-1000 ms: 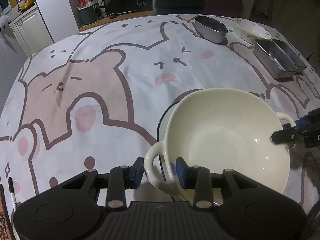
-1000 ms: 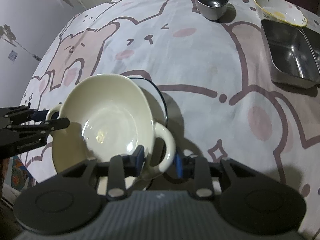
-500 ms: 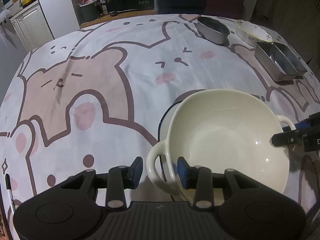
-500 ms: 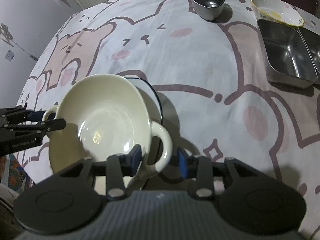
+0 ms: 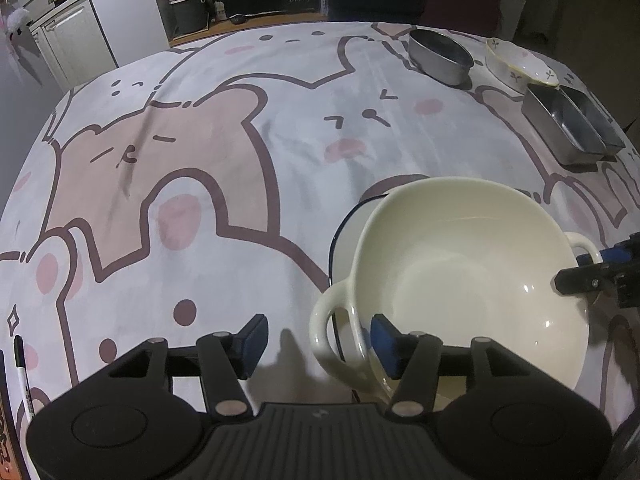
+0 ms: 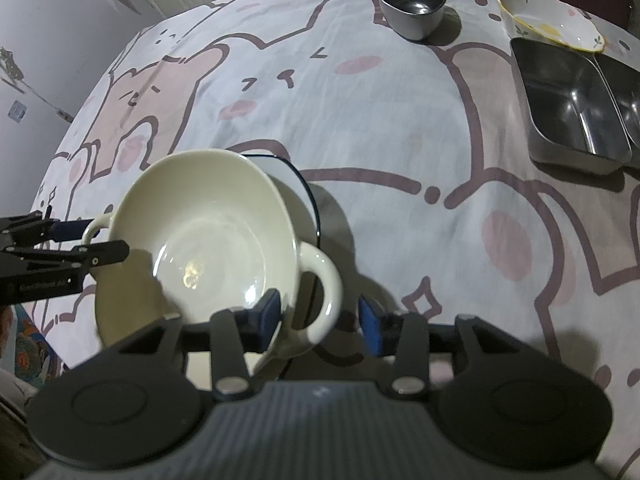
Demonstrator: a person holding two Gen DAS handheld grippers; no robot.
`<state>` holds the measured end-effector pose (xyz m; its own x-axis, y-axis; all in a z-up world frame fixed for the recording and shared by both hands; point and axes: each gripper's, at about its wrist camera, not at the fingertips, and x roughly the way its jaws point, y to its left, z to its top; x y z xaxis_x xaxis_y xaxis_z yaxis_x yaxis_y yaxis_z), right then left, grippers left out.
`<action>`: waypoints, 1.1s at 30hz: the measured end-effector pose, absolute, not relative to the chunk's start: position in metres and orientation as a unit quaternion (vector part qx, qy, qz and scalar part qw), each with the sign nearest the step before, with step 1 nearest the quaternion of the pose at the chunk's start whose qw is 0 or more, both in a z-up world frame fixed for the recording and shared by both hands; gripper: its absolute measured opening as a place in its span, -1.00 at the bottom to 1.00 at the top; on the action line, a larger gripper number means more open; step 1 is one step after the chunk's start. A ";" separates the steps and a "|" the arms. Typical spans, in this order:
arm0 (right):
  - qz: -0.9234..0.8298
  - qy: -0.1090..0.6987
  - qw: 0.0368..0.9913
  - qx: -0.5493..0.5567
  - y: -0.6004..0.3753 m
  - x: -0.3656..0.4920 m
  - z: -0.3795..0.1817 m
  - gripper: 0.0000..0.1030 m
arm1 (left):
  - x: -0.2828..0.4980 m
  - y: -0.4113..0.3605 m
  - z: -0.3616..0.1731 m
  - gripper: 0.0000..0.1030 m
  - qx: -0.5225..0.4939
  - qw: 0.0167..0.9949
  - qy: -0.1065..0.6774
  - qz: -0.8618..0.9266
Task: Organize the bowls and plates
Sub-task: 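Lower the cream bowl onto the dark-rimmed plate and open both grippers, then move both grippers to the yellow-rimmed lemon-print bowl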
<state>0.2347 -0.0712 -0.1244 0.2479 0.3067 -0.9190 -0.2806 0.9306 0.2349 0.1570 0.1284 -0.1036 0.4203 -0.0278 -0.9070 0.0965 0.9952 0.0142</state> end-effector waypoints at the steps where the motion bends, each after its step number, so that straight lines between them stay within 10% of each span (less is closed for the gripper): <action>1: 0.185 0.585 0.790 0.011 -0.071 0.234 -0.124 -0.01 | 0.157 0.128 -0.104 0.12 0.032 0.842 0.538 -0.037; 13: 0.183 0.581 0.793 0.010 -0.074 0.234 -0.122 0.05 | 0.156 0.127 -0.104 0.16 0.034 0.837 0.544 -0.039; 20: 0.191 0.567 0.801 0.016 -0.077 0.228 -0.110 0.19 | 0.150 0.126 -0.099 0.58 0.028 0.841 0.539 -0.039; 33: 0.202 0.537 0.819 0.010 -0.082 0.205 -0.090 0.84 | 0.130 0.113 -0.072 0.98 0.025 0.857 0.511 -0.056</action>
